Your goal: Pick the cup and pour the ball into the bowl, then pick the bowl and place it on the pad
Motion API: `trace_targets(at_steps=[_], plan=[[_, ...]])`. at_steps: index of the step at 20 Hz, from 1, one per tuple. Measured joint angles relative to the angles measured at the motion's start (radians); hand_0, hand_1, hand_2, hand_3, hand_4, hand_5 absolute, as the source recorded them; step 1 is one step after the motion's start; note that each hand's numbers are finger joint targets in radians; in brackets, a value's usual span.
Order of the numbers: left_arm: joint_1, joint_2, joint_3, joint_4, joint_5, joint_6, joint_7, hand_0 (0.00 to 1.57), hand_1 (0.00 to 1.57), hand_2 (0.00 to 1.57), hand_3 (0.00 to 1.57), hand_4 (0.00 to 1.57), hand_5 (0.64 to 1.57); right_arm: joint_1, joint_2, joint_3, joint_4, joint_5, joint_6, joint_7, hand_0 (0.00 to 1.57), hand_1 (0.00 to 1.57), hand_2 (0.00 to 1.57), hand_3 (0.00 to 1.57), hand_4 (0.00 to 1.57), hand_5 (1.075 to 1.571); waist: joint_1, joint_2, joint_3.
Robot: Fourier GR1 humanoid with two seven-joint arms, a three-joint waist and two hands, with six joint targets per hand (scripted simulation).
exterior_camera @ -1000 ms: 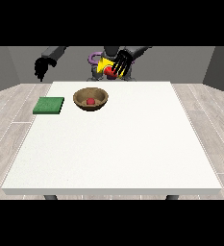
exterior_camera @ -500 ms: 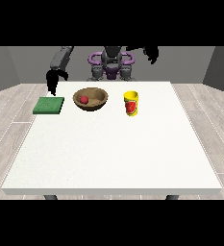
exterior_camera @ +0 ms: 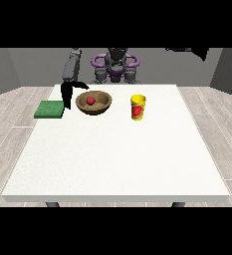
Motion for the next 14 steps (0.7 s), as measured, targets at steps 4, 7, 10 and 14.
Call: trace_targets(at_steps=[4, 7, 10, 14], plan=[[0.004, 0.096, 0.085, 0.046, 0.082, -0.097, -0.007, 0.00, 0.00, 0.00, 0.00, 0.28, 1.510, -0.041, 0.024, 0.015, 0.068, 0.015, -0.016, -0.042, 0.00, 0.00, 0.00, 0.00, 0.00, 1.568, -0.015, 0.026, 0.0016], [0.009, 0.145, 0.129, 0.068, 0.120, -0.136, -0.012, 0.00, 0.00, 0.00, 0.00, 0.28, 1.508, -0.084, 0.022, 0.023, 0.138, 0.026, -0.013, -0.074, 0.00, 0.00, 0.00, 0.00, 0.00, 1.568, -0.032, 0.041, 0.0026], [0.012, 0.192, 0.162, 0.091, 0.153, -0.159, 0.009, 0.00, 0.00, 0.00, 0.00, 0.25, 1.503, -0.125, 0.022, 0.032, 0.208, 0.037, -0.020, -0.086, 0.00, 0.00, 0.00, 0.00, 0.00, 1.570, -0.051, 0.033, 0.0026], [0.029, 0.233, 0.195, 0.085, 0.188, -0.189, 0.008, 0.00, 0.00, 0.00, 0.00, 0.22, 1.491, -0.149, 0.009, 0.026, 0.293, 0.047, -0.005, -0.172, 0.00, 0.00, 0.00, 0.00, 0.00, 1.571, -0.049, 0.049, -0.0027]])
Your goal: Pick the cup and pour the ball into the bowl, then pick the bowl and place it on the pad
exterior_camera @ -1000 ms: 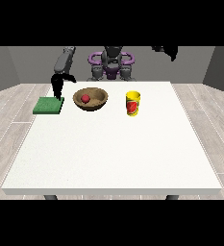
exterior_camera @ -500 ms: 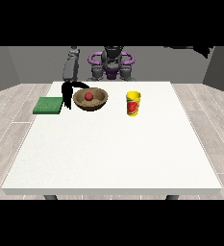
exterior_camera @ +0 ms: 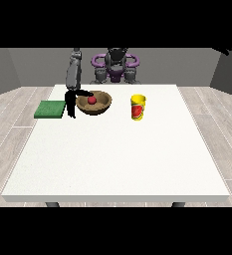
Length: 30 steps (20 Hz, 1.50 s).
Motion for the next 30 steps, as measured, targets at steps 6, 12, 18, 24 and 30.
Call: trace_targets(at_steps=[6, 12, 18, 24, 30], plan=[[0.006, 0.054, 0.035, 0.031, 0.039, -0.036, 0.012, 0.00, 0.00, 0.00, 0.00, 0.24, 1.509, -0.033, 0.047, 0.004, 0.044, -0.003, -0.039, -0.042, 1.22, 1.22, 0.99, 0.00, 0.43, 1.512, -0.014, -0.014, -0.0109], [-0.001, 0.065, 0.048, 0.013, 0.063, -0.050, 0.004, 0.00, 0.00, 0.00, 0.00, 0.55, 1.564, 0.005, 0.032, -0.007, 0.029, 0.031, -0.131, -0.090, 1.57, 1.57, 1.57, 1.57, 1.09, 1.471, 0.018, 0.009, -0.0329], [0.001, 0.081, 0.056, 0.031, 0.075, -0.069, 0.003, 0.00, 0.00, 0.00, 0.00, 0.69, 1.570, 0.004, -0.009, -0.019, 0.015, 0.039, -0.197, 0.000, 1.57, 1.57, 1.57, 1.57, 1.06, 1.501, 0.023, 0.008, -0.0292], [0.042, 0.114, 0.088, 0.146, 0.057, -0.085, -0.031, 0.00, 0.00, 0.00, 0.00, 0.73, 1.569, -0.049, -0.044, 0.046, -0.002, 0.082, -0.252, 0.261, 1.57, 1.57, 1.57, 1.57, 1.03, 1.539, -0.037, -0.054, -0.0055], [0.111, 0.147, 0.116, 0.250, 0.035, -0.114, -0.086, 0.00, 0.00, 0.00, 0.00, 0.71, 1.566, -0.112, -0.115, 0.080, -0.048, 0.088, -0.239, 0.482, 1.57, 1.57, 1.57, 1.57, 0.97, 1.563, -0.108, -0.125, 0.0021]])
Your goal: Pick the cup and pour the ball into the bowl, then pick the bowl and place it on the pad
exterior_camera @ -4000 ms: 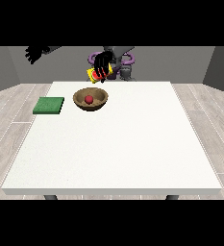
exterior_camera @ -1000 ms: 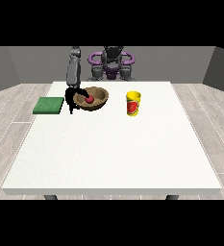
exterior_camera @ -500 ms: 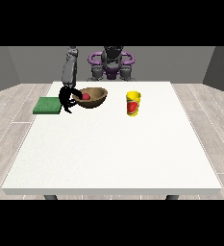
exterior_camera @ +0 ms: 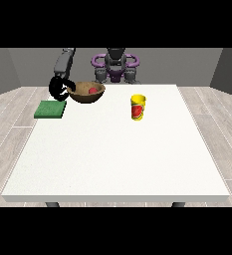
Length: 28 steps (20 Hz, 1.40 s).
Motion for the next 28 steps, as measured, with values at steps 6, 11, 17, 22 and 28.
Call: trace_targets(at_steps=[6, 11, 17, 22, 28], plan=[[0.026, 0.019, 0.015, 0.017, 0.000, -0.015, -0.047, 0.00, 0.00, 0.00, 0.00, 0.69, 1.564, -0.025, -0.145, -0.013, 0.019, 0.025, 0.066, 0.018, 1.57, 1.57, 1.57, 1.57, 1.00, 1.571, -0.014, 0.033, 0.0022], [0.043, 0.041, 0.027, 0.057, -0.023, -0.019, -0.124, 0.00, 0.00, 0.00, 0.00, 0.70, 1.557, -0.042, -0.201, -0.017, 0.022, 0.032, 0.110, 0.013, 1.57, 1.57, 1.57, 1.57, 0.98, 1.571, -0.038, 0.070, 0.0028], [0.021, 0.042, 0.028, -0.018, -0.021, 0.020, -0.159, 0.00, 0.00, 0.00, 0.00, 0.67, 1.561, -0.080, -0.311, -0.124, 0.138, -0.028, 0.201, -0.120, 1.57, 1.57, 1.57, 0.18, 0.98, 1.570, -0.012, 0.200, 0.0045], [0.013, 0.060, 0.057, -0.106, 0.020, 0.037, -0.149, 0.00, 0.00, 0.00, 0.00, 0.70, 1.559, -0.080, -0.389, -0.189, 0.256, -0.044, 0.262, -0.271, 1.57, 1.57, 1.57, 0.00, 0.97, 1.570, 0.000, 0.303, 0.0057], [0.056, 0.065, 0.092, -0.204, 0.077, 0.044, -0.108, 0.00, 0.00, 0.00, 0.00, 0.69, 1.556, -0.086, -0.486, -0.225, 0.376, -0.040, 0.333, -0.370, 1.57, 1.57, 1.57, 0.00, 0.99, 1.570, 0.006, 0.344, 0.0059]])
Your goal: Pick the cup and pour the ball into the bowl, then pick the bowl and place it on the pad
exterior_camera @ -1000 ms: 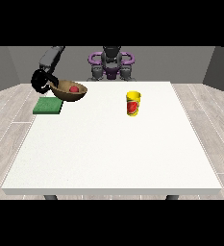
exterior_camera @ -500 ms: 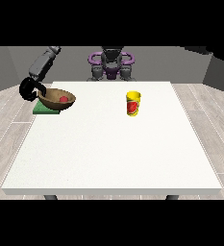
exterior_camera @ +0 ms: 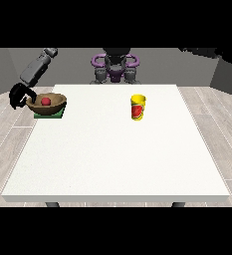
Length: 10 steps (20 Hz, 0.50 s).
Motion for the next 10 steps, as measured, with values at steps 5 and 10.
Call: trace_targets(at_steps=[5, 10], plan=[[0.035, -0.015, -0.002, -0.052, 0.023, 0.015, 0.034, 0.00, 0.00, 0.00, 0.00, 0.70, 1.556, -0.023, -0.025, 0.009, 0.056, 0.016, 0.023, -0.005, 1.57, 1.57, 1.57, 0.46, 0.98, 1.567, 0.004, -0.024, -0.0010], [0.039, 0.000, -0.005, -0.033, 0.041, 0.014, 0.062, 0.00, 0.00, 0.00, 0.00, 0.67, 1.554, -0.007, 0.017, 0.048, 0.077, 0.050, 0.014, -0.017, 1.57, 1.57, 1.57, 0.89, 0.99, 1.565, -0.002, -0.063, -0.0019]])
